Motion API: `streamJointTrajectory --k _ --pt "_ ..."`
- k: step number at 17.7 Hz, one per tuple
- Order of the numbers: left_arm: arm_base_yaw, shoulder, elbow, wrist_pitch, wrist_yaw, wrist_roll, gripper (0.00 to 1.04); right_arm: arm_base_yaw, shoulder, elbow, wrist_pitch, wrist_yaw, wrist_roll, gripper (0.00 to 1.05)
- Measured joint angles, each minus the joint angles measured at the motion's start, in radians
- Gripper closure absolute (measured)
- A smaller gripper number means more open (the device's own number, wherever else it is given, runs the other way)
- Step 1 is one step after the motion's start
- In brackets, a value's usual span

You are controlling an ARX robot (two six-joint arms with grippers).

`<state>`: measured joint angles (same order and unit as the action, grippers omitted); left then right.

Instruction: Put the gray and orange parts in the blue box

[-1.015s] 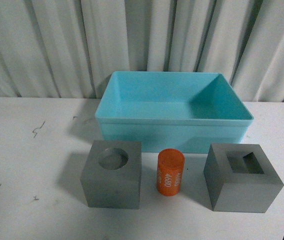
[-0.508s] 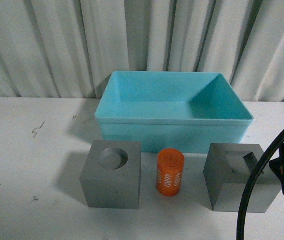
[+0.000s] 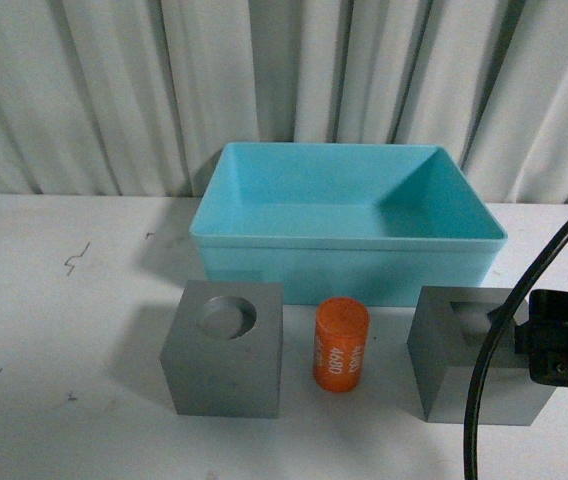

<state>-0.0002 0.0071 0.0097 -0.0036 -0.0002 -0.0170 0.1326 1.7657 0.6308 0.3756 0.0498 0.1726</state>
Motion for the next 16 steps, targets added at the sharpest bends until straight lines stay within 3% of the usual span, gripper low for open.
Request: streamJointTrajectory --k 7,12,16 --pt "0.000 0.000 0.000 0.000 0.000 0.000 0.07 -0.015 -0.017 -0.026 0.017 -0.001 0.007 0.85" --pt "0.000 0.000 0.000 0.000 0.000 0.000 0.07 -0.050 -0.236 -0.078 -0.124 -0.028 0.012 0.87" --pt "0.000 0.000 0.000 0.000 0.000 0.000 0.07 -0.032 -0.453 0.171 -0.174 -0.057 0.012 0.87"
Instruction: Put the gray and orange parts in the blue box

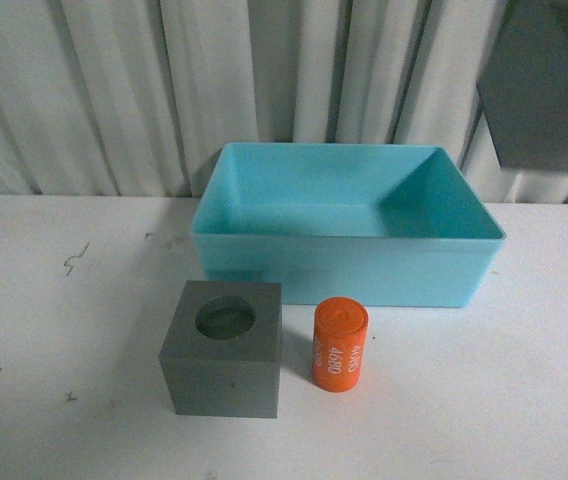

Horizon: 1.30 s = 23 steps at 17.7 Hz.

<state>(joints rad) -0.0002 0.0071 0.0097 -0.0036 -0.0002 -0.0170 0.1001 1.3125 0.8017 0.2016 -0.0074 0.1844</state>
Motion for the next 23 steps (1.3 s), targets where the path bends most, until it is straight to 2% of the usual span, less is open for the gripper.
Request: streamJointTrajectory --k 5,7,11,23 --pt "0.000 0.000 0.000 0.000 0.000 0.000 0.07 0.111 0.302 0.232 0.037 0.064 0.026 0.88" --pt "0.000 0.000 0.000 0.000 0.000 0.000 0.07 0.121 0.380 0.286 0.039 0.087 0.043 0.88" --pt "0.000 0.000 0.000 0.000 0.000 0.000 0.07 0.101 0.550 0.333 0.019 0.123 0.063 0.88" --pt "0.000 0.000 0.000 0.000 0.000 0.000 0.07 0.082 0.631 0.379 0.015 0.151 0.079 0.88"
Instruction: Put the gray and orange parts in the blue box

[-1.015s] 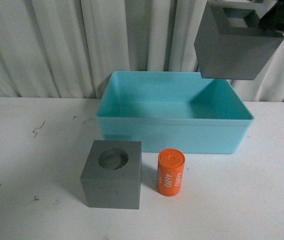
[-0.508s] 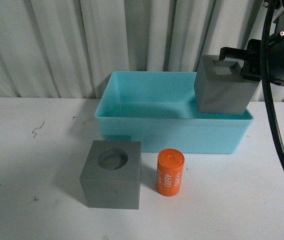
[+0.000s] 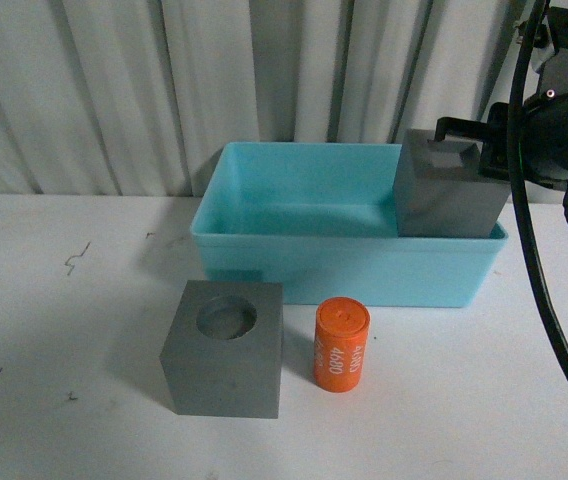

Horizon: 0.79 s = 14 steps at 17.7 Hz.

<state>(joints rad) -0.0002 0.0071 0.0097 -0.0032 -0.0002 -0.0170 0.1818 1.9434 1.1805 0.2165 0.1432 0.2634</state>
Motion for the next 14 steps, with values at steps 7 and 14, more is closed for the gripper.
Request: streamJointTrajectory --k 7,14 --pt "0.000 0.000 0.000 0.000 0.000 0.000 0.07 -0.013 -0.067 -0.025 0.066 0.041 0.071 0.42" --pt "0.000 0.000 0.000 0.000 0.000 0.000 0.07 -0.052 -0.528 -0.286 0.092 0.029 0.095 0.07"
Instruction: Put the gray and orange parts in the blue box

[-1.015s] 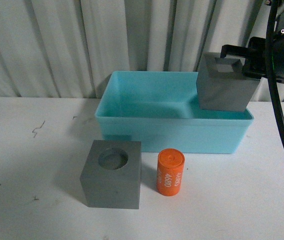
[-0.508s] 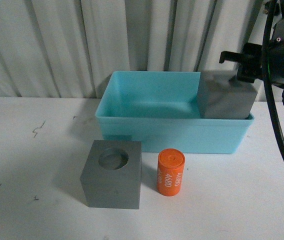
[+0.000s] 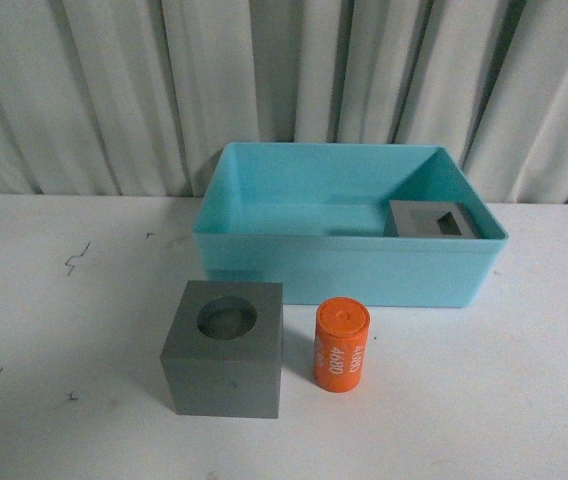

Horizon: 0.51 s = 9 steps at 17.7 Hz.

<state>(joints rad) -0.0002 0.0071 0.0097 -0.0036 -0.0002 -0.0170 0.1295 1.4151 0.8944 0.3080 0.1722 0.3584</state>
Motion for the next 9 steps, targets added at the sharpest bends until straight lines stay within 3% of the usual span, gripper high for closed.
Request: streamJointTrajectory --k 3,6,7,9 --pt "0.000 0.000 0.000 0.000 0.000 0.000 0.07 -0.013 -0.189 -0.137 -0.079 -0.016 0.000 0.06" --pt "0.000 0.000 0.000 0.000 0.000 0.000 0.07 0.035 -0.586 -0.430 -0.394 0.056 0.038 0.06" --pt "0.000 0.000 0.000 0.000 0.000 0.000 0.07 0.040 -0.626 -0.446 -0.406 0.061 0.045 0.06" --pt "0.000 0.000 0.000 0.000 0.000 0.000 0.07 -0.001 -0.680 -0.583 0.030 -0.035 -0.129 0.26"
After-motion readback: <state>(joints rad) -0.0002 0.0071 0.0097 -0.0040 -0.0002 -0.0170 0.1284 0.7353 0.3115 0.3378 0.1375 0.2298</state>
